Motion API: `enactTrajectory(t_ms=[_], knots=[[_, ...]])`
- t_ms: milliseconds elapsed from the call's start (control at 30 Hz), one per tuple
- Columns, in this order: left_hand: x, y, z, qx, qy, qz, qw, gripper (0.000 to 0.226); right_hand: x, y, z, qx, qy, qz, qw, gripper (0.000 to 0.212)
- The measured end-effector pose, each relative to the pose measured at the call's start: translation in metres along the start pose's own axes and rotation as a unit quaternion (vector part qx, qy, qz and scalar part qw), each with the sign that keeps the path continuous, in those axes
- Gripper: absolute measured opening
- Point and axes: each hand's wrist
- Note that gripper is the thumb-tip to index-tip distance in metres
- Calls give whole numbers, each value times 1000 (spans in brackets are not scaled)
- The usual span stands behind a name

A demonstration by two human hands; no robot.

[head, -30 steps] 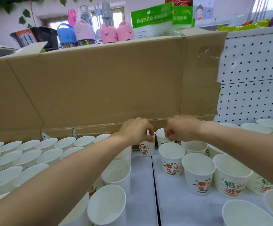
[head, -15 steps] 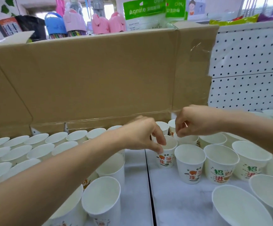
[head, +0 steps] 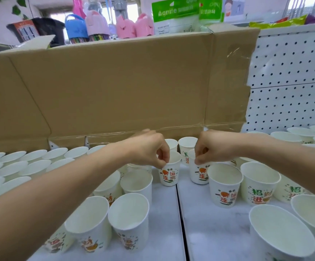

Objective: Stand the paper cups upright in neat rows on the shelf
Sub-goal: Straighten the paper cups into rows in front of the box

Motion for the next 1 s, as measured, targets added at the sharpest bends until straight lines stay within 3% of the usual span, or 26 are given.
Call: enactTrajectory(t_ms=[467, 633, 800, 1000], knots=[[-2, -1, -1, 24, 7, 17, 1000, 14, -11, -10, 10, 38, 30, -4, 999, 27], [15, 43, -8, -22, 80, -114, 990, 30, 25, -6, -33, 59, 83, 12, 995, 17], [14, 101, 7, -52, 40, -86, 994, 64, 48, 8, -93, -85, -75, -35, 993, 56], [6, 111, 38, -38, -9, -60, 997, 78, 30, 34, -103, -109, -83, -73, 988, 85]])
Point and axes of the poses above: each hand's wrist, its own z-axis towards the middle knuckle, its own x-axis out of the back of the hand, y = z × x, and after that the axes turned 9 degrees about z, right-handed
